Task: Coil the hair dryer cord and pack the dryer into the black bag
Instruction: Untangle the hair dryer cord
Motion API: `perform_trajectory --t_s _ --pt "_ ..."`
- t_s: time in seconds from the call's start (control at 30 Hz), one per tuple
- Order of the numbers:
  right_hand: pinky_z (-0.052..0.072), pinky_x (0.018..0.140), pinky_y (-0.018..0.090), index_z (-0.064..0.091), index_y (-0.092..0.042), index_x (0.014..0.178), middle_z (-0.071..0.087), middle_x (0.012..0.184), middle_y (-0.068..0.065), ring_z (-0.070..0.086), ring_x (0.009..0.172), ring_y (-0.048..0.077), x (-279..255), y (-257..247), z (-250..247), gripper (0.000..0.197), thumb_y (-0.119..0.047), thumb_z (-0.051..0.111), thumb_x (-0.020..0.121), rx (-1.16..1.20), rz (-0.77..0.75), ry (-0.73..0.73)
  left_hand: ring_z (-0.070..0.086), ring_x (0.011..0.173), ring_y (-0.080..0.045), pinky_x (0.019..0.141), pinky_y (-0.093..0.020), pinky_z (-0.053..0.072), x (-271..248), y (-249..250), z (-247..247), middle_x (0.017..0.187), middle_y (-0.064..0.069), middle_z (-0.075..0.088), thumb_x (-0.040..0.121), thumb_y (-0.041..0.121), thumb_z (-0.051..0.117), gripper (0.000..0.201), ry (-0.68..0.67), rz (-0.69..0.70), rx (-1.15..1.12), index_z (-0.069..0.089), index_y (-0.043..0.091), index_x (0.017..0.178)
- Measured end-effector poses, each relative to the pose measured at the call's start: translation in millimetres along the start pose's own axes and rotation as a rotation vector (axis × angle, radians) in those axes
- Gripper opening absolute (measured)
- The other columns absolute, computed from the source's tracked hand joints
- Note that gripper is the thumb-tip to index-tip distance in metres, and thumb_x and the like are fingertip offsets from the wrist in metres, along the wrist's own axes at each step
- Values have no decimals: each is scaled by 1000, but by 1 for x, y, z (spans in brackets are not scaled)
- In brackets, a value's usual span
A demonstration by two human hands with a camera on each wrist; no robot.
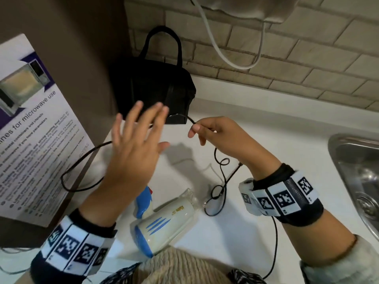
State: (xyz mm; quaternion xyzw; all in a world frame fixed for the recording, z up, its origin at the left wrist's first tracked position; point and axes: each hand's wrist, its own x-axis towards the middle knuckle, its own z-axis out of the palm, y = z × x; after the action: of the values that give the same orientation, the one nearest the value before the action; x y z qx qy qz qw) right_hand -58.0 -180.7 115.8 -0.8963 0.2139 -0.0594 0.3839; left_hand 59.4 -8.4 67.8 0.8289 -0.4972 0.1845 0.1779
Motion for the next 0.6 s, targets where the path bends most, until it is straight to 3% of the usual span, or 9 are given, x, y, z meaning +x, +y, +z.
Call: perform_trajectory --t_s 0.03,0.1,0.13,0.2,0.3,0.4,0.5,0.6 --pt "40 63 26 70 -26 87 60 65 -10 56 68 20 -1 -3 3 28 -32 45 99 -15 -32 -6 33 138 -26 111 -50 18 5 6 0 143 -3 47 93 36 44 57 -3 55 0 33 17 146" --pt "36 58 21 69 -24 85 62 65 -9 51 57 3 -1 -6 7 28 -29 46 99 -84 -95 -8 52 118 -25 107 -42 24 14 13 2 108 -1 64 92 26 41 42 22 118 -89 53 15 130" --pt "34 60 22 68 -24 82 63 65 -10 51 57 -2 -2 -6 9 27 -28 46 99 -130 -119 -12 58 100 -26 100 -35 27 19 13 2 87 2 62 88 19 39 36 29 123 -154 61 14 116" --pt "32 68 28 64 -27 74 63 62 -12 51 60 -7 -3 -2 15 30 -26 47 98 -163 -117 -42 58 74 -27 81 -30 30 24 10 -1 66 8 53 74 8 36 33 -3 105 -288 66 12 88" --pt "36 82 36 55 -28 65 59 58 -24 49 67 -10 -3 7 21 36 -19 44 99 -183 -76 -39 51 71 -20 70 -30 38 24 6 -12 61 9 52 66 -5 34 33 -21 -33 -606 64 7 76" --pt "36 95 43 45 -29 60 67 69 -19 49 69 -10 4 18 26 41 -10 40 97 -192 -53 -20 46 68 -3 65 -10 37 22 2 -23 68 11 48 72 -15 32 38 30 -151 -801 61 10 76" --pt "34 99 47 45 -23 63 71 75 -16 52 74 -4 10 31 32 35 -11 36 95 -162 4 -49 46 65 2 69 -4 36 23 -8 -28 70 3 47 80 -18 32 48 58 -233 -908 54 25 74" --pt "29 99 45 49 -19 68 71 77 -18 52 77 -6 13 40 36 32 -11 35 95 -149 45 -107 45 62 3 68 -4 35 25 -18 -32 62 13 51 86 -12 30 45 95 -314 -1000 53 26 76"
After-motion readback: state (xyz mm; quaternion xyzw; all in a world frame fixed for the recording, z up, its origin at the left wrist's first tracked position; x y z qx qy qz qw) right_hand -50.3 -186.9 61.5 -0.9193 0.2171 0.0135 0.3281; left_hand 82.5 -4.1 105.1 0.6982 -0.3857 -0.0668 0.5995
